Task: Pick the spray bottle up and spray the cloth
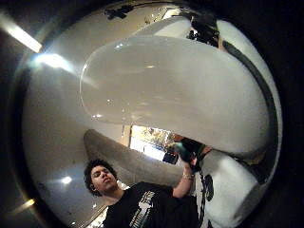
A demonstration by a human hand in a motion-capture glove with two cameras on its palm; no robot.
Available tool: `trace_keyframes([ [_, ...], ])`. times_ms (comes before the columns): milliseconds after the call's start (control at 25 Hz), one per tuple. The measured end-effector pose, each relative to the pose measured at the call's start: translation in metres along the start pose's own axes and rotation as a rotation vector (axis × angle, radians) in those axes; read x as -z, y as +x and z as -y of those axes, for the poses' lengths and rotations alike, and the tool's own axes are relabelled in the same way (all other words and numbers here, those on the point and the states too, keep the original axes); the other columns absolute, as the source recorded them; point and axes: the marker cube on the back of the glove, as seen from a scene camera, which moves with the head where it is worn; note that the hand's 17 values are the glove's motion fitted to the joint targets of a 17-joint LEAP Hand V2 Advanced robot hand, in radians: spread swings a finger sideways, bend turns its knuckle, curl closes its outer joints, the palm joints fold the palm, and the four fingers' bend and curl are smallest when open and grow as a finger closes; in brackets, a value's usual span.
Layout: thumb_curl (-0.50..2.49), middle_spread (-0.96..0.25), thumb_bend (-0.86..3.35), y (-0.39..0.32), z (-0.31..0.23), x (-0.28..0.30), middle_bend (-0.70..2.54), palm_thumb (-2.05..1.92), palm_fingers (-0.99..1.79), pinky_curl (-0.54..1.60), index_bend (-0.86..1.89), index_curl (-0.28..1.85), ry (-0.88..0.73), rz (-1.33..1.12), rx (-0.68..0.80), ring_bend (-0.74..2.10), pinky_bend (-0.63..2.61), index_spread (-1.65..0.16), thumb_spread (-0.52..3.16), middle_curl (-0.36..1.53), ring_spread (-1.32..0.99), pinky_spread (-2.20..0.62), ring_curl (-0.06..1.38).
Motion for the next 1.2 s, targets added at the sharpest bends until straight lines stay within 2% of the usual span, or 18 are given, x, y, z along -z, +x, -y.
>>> trace_keyframes([
  [120, 0.43, -0.06, 0.07, -0.001, -0.001, -0.003, 0.46, 0.86, 1.05, 0.26, 0.32, 0.26, 0.039, 0.013, 0.006, 0.53, 0.18, -0.28, 0.81, 0.42, -0.03, 0.32, 0.35],
  [481, 0.53, -0.11, 0.04, 0.001, -0.001, -0.007, 0.43, 0.99, 1.11, 0.32, 0.2, 0.34, 0.109, 0.045, 0.05, 0.61, 0.22, -0.25, 0.54, 0.46, -0.08, 0.11, 0.45],
  [801, 0.56, -0.12, -0.03, 0.008, -0.007, -0.005, 0.41, 0.98, 1.12, 0.33, 0.16, 0.36, 0.165, 0.103, 0.044, 0.61, 0.19, -0.24, 0.54, 0.48, -0.1, 0.05, 0.46],
  [962, 0.57, -0.11, -0.04, 0.003, -0.003, -0.01, 0.43, 0.97, 1.12, 0.32, 0.16, 0.37, 0.132, 0.096, 0.033, 0.6, 0.17, -0.24, 0.57, 0.49, -0.1, 0.07, 0.46],
  [1202, 0.59, -0.09, -0.03, -0.01, 0.016, -0.021, 0.43, 0.96, 1.18, 0.34, 0.13, 0.37, -0.012, 0.157, -0.087, 0.61, 0.24, -0.22, 0.57, 0.5, -0.09, 0.0, 0.46],
])
